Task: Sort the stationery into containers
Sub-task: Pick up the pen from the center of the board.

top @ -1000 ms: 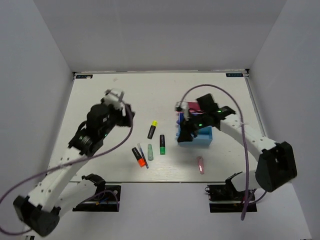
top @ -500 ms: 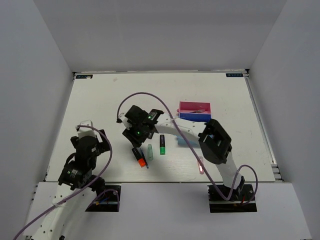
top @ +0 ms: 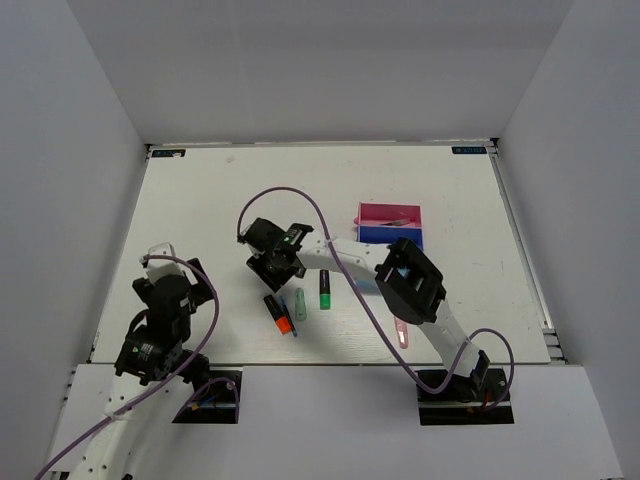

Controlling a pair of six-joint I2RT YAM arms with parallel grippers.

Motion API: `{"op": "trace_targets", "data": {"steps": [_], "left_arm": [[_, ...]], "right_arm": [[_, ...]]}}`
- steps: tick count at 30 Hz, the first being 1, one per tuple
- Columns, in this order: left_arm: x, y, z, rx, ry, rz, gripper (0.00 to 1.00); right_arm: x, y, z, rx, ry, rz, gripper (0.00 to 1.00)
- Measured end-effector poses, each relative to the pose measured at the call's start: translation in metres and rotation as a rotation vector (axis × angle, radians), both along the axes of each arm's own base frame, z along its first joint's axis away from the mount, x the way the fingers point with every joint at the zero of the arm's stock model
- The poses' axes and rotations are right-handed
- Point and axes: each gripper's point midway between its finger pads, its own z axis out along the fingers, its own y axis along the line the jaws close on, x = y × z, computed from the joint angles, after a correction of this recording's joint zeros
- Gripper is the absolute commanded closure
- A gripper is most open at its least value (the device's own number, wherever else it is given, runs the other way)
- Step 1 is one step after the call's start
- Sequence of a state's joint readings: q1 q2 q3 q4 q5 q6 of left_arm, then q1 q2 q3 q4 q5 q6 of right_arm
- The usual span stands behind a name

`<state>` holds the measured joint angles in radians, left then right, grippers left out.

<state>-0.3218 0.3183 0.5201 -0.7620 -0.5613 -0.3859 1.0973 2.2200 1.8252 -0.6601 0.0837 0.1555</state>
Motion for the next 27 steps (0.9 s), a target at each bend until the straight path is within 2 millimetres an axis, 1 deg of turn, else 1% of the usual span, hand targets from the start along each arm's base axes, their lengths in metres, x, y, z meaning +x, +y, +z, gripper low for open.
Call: {"op": "trace_targets", "data": {"steps": [4,8,9,13,15,24,27], "left_arm": [[-0.001,0.0,0.001,-0.004,-0.009,0.001,0.0],[-0.001,0.0,0.002,-0.007,-0.013,0.002,0.0],[-0.001,0.0,0.002,-0.008,-0.013,0.002,0.0],[-0.001,0.0,0.002,-0.01,-0.014,0.003,0.0],[-0.001,0.0,0.002,-0.011,-0.015,0.003,0.0],[-0.002,0.0,0.005,-0.018,-0.035,0.004,0.0],[-0.002,0.0,0.006,-0.022,-0.04,0.005,0.0]], "right_arm": [[-0.001,-0.001,-0.005,-0.007,0.01,-0.022,0.52],[-0.005,-0.007,-0.018,-0.036,0.024,-0.036,0.52],[-0.005,-0.009,-0.021,-0.044,0.024,-0.039,0.53],[-0.004,-0.009,-0.022,-0.048,0.011,-0.05,0.54],[-0.005,-0.009,-0.023,-0.05,0.001,-0.049,0.58],[-0.008,-0.01,-0.024,-0.023,-0.052,-0.049,0.58],[-0.01,-0.01,-0.024,-0.013,-0.058,-0.047,0.64]]}}
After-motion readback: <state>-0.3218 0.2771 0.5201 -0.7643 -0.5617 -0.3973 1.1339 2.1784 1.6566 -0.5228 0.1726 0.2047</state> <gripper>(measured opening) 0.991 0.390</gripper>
